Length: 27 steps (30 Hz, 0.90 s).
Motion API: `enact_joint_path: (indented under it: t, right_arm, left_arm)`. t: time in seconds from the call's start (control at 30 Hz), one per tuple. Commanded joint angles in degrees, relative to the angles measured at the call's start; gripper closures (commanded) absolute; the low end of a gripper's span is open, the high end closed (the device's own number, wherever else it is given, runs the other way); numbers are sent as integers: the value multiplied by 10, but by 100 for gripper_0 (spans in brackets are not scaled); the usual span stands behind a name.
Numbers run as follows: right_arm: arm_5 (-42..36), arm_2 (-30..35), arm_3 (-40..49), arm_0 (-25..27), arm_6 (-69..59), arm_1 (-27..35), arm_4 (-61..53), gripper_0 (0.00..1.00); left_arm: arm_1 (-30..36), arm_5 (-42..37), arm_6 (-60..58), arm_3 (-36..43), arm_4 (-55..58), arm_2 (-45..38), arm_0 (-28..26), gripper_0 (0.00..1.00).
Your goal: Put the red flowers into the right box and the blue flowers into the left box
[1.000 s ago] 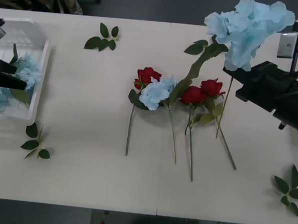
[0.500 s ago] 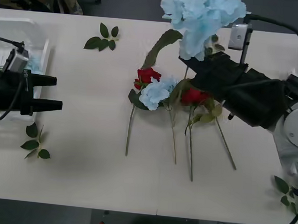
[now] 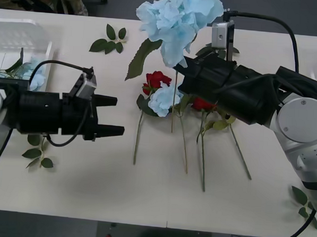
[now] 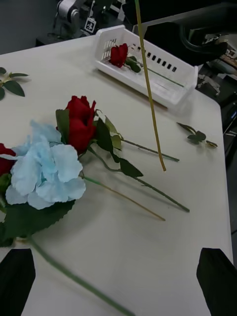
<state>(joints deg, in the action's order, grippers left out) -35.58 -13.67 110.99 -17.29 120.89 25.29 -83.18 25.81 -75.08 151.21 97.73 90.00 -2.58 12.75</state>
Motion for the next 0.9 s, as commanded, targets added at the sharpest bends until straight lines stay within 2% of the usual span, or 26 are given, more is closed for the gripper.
enact_joint_path:
  t: [0.03, 0.43, 0.9]
  right_arm:
    - [3, 10, 5, -7, 31, 2, -8, 100]
    - [4, 16, 5, -6, 40, 8, -21, 100]
    - [4, 15, 5, -6, 47, 8, -25, 100]
  left_arm:
    - [-18, 38, 20, 16, -5, 25, 20, 4]
    - [-29, 146, -16, 12, 0, 117, 52, 4]
    - [-47, 172, -28, -67, 32, 155, 112, 4]
